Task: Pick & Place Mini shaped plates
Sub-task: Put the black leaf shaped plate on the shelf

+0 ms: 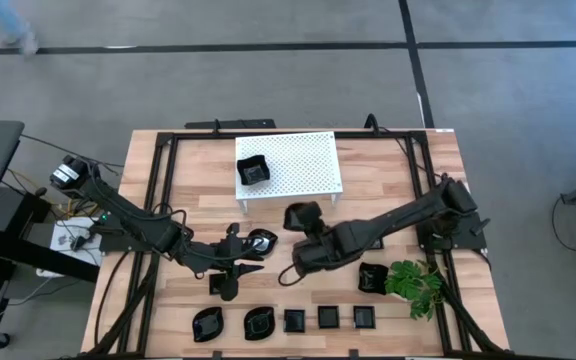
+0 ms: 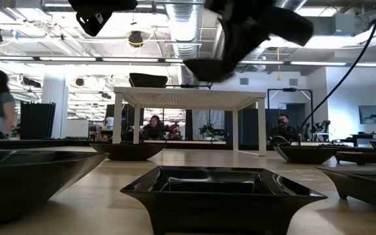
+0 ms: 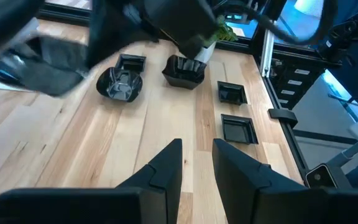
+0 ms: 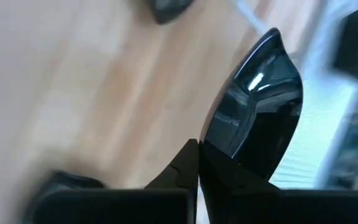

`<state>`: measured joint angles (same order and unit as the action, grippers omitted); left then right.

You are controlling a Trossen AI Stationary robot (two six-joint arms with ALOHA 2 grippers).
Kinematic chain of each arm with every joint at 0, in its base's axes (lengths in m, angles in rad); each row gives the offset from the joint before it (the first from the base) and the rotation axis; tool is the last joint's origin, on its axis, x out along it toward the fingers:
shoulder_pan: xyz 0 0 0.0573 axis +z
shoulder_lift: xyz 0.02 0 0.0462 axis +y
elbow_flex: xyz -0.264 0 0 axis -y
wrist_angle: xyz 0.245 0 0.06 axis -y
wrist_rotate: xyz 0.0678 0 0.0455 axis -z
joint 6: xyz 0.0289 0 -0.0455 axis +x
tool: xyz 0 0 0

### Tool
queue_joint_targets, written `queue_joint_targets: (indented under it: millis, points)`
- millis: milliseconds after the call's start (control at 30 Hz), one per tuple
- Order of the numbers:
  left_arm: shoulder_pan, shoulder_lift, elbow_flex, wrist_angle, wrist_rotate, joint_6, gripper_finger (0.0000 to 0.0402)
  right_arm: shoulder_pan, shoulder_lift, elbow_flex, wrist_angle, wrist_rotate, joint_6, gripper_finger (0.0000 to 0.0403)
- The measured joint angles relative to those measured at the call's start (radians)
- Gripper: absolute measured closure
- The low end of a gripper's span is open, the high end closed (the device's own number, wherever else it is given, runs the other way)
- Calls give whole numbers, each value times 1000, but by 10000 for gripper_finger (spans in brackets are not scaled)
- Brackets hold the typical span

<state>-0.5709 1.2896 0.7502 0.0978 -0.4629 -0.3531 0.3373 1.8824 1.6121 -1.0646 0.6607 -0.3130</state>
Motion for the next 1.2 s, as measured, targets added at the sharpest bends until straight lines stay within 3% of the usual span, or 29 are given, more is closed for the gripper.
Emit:
queue_joint_targets:
  millis: [133, 467, 600, 700, 933, 1200]
  points:
    - [0, 0, 0, 0, 0, 0, 311, -76, 0, 26, -5, 2, -151, 401]
    - [0, 0, 0, 0, 0, 0, 311, -354, -6, 27, 20, -10, -318, 402]
    - [0, 0, 0, 0, 0, 0, 311, -426, -6, 27, 70, -127, -373, 402]
    - [0, 0, 0, 0, 0, 0, 312, -452, -6, 27, 96, -211, -400, 402]
    - [0, 0, 0, 0, 0, 0, 312, -459, -6, 27, 205, -218, -456, 399]
    - [0, 0, 0, 0, 0, 0, 312, -456, -6, 27, 185, -218, -453, 352]
